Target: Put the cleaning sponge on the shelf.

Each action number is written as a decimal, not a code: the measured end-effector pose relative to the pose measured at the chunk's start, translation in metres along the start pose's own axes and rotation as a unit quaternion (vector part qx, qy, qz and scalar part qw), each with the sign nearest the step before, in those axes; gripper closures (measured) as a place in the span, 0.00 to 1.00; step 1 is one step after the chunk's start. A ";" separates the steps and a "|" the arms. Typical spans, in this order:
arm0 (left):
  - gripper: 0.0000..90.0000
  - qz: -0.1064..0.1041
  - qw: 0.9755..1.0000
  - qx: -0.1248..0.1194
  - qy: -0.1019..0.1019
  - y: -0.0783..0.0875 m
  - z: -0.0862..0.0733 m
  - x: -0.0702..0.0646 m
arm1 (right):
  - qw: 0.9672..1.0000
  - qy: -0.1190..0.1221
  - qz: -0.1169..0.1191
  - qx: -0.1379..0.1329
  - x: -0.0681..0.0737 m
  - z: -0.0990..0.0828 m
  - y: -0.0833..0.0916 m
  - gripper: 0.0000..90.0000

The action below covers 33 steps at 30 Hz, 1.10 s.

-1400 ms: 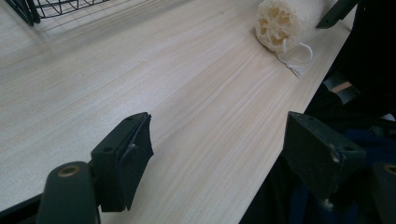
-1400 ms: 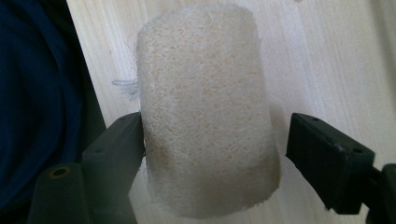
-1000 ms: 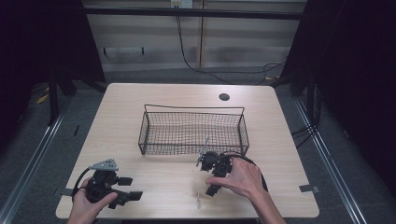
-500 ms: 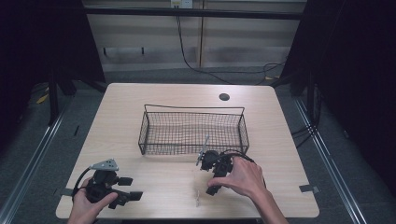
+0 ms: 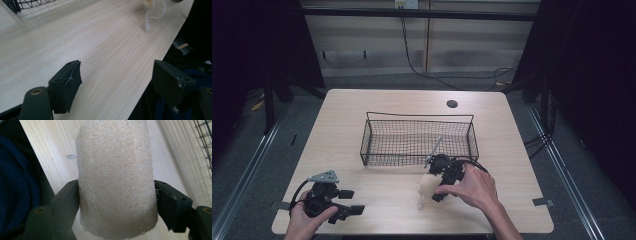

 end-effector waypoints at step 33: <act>0.26 0.000 1.000 0.000 0.001 0.000 0.000 0.000 | 0.975 -0.218 0.035 0.010 -0.010 -0.007 0.028 0.28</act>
Point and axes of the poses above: each handheld gripper's, and its own axes: y roughly backward along the jaws, z roughly out of its top, x roughly to its left, the point moved 10 cm from there along -y, roughly forward along the jaws, and after that the axes turned 3 degrees about z, right-handed, at the moved point
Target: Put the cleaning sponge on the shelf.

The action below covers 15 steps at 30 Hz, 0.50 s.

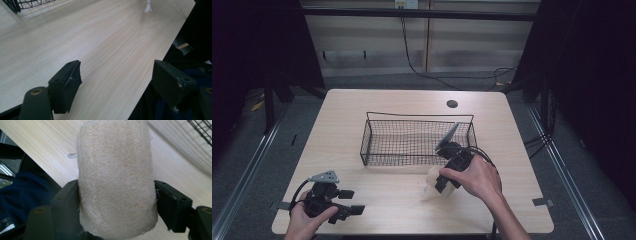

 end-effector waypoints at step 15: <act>0.26 0.000 1.000 0.004 0.000 0.000 0.000 0.000 | 0.999 -0.038 -0.008 -0.020 -0.007 0.009 0.017 0.28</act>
Point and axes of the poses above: each handheld gripper's, and its own axes: y roughly backward along the jaws, z roughly out of its top, x roughly to its left, the point moved 10 cm from there along -y, roughly forward along the jaws, and after that the axes turned 3 degrees about z, right-handed, at the moved point
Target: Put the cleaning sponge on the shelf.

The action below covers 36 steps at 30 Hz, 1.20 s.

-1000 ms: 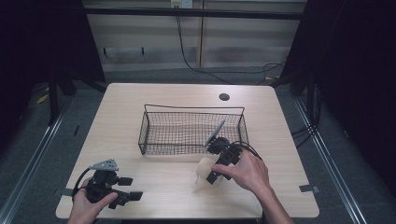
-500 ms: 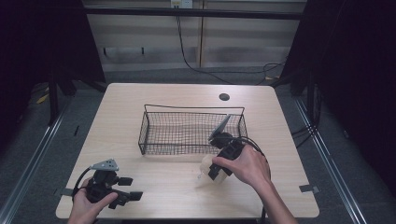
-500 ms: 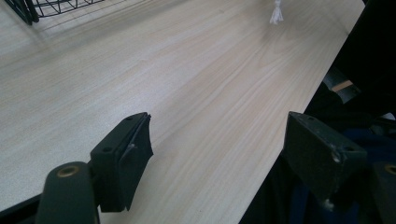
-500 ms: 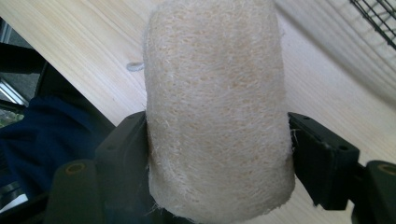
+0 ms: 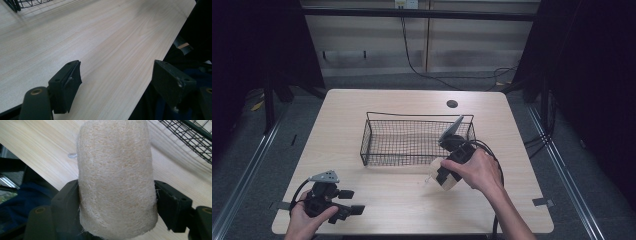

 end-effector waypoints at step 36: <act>0.26 -0.002 1.000 -0.001 -0.001 0.000 0.000 0.000 | 0.998 -0.023 0.002 -0.056 -0.020 0.036 0.047 0.28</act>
Point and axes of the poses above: each handheld gripper's, and its own axes: y roughly backward along the jaws, z roughly out of its top, x roughly to its left, the point moved 10 cm from there along -y, roughly forward along the jaws, and after that the axes turned 3 degrees about z, right-handed, at the moved point
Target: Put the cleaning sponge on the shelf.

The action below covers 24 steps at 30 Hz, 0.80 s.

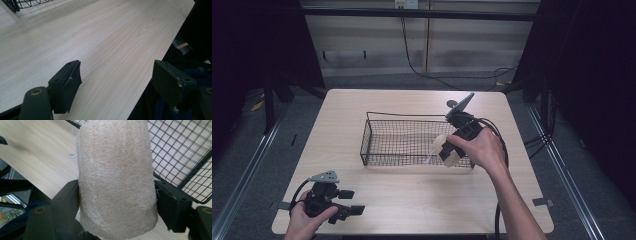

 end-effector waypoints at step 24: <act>0.25 -0.002 1.000 -0.001 0.001 0.000 0.000 -0.001 | 0.993 -0.104 -0.045 -0.040 -0.040 0.029 0.000 0.28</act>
Point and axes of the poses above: each handheld gripper's, and its own axes: y roughly backward along the jaws, z roughly out of its top, x roughly to its left, the point moved 10 cm from there along -y, roughly forward along the jaws, and after that the axes turned 3 degrees about z, right-handed, at the moved point
